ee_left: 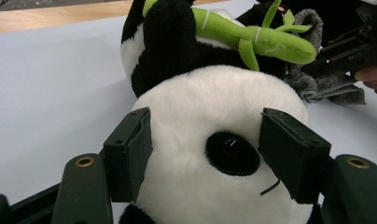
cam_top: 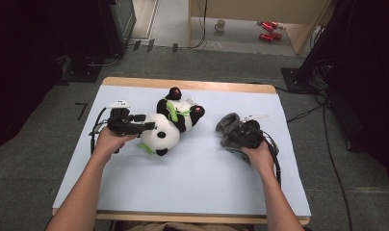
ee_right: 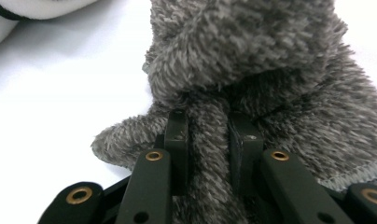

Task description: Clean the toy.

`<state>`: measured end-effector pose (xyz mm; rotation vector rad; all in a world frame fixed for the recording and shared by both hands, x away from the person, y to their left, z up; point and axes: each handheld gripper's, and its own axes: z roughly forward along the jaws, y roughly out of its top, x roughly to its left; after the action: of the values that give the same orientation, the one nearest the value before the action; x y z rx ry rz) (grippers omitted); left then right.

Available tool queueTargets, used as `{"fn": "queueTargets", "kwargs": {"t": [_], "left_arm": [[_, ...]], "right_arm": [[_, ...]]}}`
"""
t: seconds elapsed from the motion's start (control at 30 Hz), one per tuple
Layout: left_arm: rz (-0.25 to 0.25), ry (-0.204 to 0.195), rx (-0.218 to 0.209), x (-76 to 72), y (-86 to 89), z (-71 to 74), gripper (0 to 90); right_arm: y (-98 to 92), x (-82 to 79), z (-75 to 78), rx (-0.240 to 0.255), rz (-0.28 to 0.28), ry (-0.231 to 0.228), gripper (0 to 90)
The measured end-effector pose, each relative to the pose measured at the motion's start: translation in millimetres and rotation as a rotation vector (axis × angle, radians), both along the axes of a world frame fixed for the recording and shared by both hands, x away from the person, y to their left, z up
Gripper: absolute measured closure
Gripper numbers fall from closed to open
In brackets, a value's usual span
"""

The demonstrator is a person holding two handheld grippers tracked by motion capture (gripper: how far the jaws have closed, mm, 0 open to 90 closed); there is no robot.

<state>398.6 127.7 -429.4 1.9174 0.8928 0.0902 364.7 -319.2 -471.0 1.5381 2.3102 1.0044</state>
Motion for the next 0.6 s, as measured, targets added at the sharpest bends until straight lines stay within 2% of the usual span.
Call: {"fn": "queueTargets", "kwargs": {"t": [0.13, 0.23, 0.33, 0.43, 0.5, 0.6], "left_arm": [[0.01, -0.046, 0.016, -4.5, 2.8, 6.2, 32.9], [0.018, -0.069, 0.03, -8.5, 6.5, 10.1, 32.4], [0.018, -0.09, 0.056, -13.1, 11.4, 12.6, 31.9], [0.027, -0.116, 0.06, -17.8, 18.3, 13.6, 31.7], [0.035, -0.127, 0.065, -20.6, 24.2, 13.4, 31.5], [0.051, -0.132, 0.074, -24.2, 32.9, 12.3, 31.1]], "right_arm": [[-1.5, 0.0, 2.5, 0.016, -0.01, -0.003, 65.5], [-2.8, -1.5, 5.4, 0.034, -0.009, 0.002, 55.3], [-4.9, -4.8, 10.8, 0.036, 0.0, -0.016, 43.1], [-6.8, -9.0, 19.7, 0.043, 0.013, -0.039, 35.3], [-8.0, -12.3, 24.4, 0.058, 0.022, -0.059, 33.5], [-10.8, -16.1, 26.9, 0.051, 0.029, -0.072, 33.4]]}}
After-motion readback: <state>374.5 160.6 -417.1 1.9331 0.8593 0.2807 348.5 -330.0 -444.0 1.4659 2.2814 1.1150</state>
